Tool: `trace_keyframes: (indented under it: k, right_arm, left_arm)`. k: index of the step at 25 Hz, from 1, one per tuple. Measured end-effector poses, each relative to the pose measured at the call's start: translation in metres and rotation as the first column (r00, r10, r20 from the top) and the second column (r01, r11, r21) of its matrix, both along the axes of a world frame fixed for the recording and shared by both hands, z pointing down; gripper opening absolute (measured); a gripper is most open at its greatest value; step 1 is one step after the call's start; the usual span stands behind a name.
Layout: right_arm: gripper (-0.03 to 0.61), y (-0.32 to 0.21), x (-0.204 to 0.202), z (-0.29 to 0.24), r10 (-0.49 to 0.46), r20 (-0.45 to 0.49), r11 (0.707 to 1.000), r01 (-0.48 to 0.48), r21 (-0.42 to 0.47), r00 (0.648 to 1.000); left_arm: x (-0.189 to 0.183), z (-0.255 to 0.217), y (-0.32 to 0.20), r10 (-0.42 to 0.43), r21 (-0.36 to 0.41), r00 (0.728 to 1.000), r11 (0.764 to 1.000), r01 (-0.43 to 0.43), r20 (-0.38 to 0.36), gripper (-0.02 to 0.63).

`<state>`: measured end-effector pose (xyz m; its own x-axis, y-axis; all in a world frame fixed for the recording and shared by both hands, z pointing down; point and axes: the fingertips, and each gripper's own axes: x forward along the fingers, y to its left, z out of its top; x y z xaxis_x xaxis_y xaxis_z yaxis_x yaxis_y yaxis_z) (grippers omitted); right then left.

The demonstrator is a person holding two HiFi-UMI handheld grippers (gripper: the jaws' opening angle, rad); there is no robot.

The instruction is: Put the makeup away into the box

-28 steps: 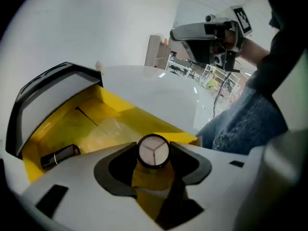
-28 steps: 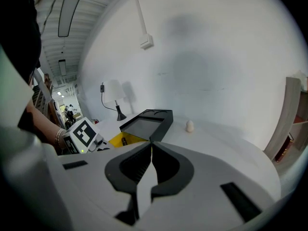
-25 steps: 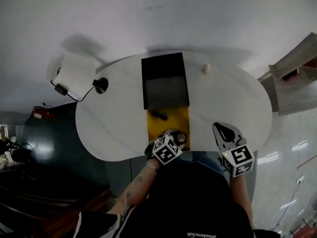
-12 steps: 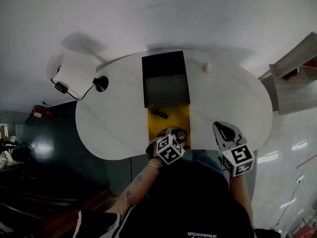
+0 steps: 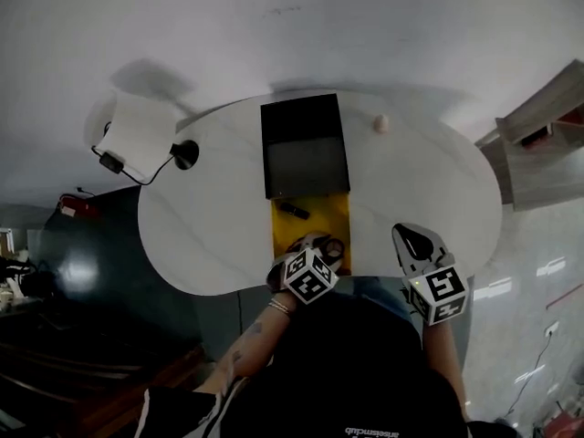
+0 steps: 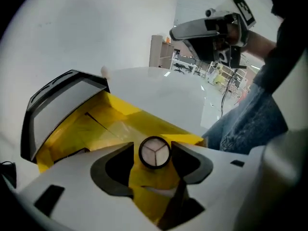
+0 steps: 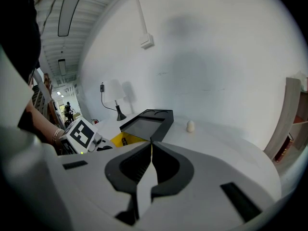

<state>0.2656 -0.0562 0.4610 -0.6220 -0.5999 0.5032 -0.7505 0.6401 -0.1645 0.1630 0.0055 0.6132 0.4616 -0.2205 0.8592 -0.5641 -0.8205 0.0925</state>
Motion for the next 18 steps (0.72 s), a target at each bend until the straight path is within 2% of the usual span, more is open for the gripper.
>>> trace_keyframes:
  k: [8, 15, 18]
  right_arm:
    - [0.023, -0.003, 0.001, 0.002, -0.004, -0.009, 1.0, 0.003, -0.011, 1.0]
    - [0.023, -0.006, -0.003, 0.001, -0.031, -0.007, 1.0, 0.031, -0.004, 1.0]
    - [0.022, -0.008, -0.007, 0.001, -0.046, -0.003, 0.999, 0.046, -0.002, 0.999]
  left_arm:
    - [-0.01, -0.027, -0.003, -0.046, -0.004, 0.998, 0.999, 0.046, -0.045, 0.247]
    - [-0.013, -0.064, -0.015, -0.1, 0.083, 0.988, 0.99, 0.11, -0.115, 0.242]
    - [-0.014, -0.082, -0.021, -0.128, 0.12, 0.978, 0.982, 0.149, -0.164, 0.201]
